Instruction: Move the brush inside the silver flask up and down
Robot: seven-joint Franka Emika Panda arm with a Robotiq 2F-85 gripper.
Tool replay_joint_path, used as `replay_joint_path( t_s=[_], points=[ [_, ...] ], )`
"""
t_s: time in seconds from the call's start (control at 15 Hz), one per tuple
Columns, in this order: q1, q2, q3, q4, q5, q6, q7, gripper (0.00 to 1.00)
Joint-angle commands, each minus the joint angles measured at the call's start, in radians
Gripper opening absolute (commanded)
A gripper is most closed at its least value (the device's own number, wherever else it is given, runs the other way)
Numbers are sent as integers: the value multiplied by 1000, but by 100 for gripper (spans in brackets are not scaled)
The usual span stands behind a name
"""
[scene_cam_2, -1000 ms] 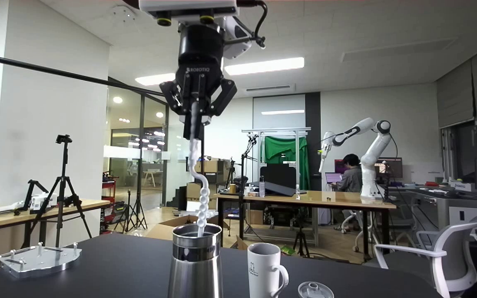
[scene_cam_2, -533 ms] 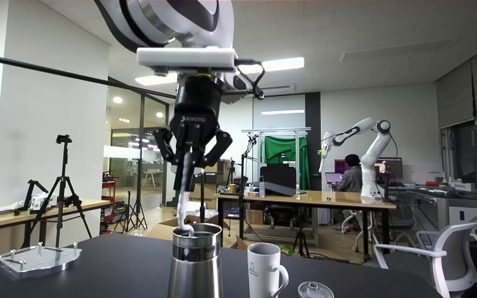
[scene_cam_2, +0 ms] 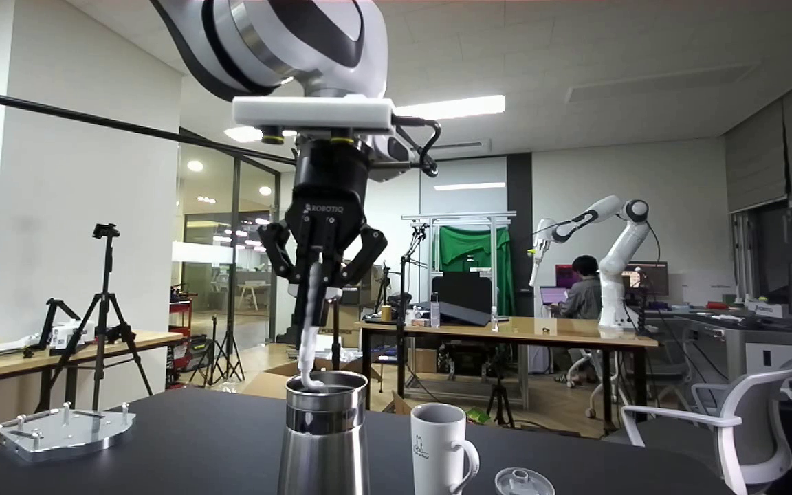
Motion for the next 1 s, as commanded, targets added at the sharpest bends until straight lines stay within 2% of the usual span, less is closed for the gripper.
replay_joint_path(
  t_s=[0.0,0.27,0.53,0.93],
  points=[
    [-2,-64,-2,50,-8,-100,-9,4],
    [-1,-111,-20,77,-4,-155,-39,4],
    [1,-97,-44,16,28,-69,-40,4],
    [4,-27,-36,-35,36,18,-30,4]
  ],
)
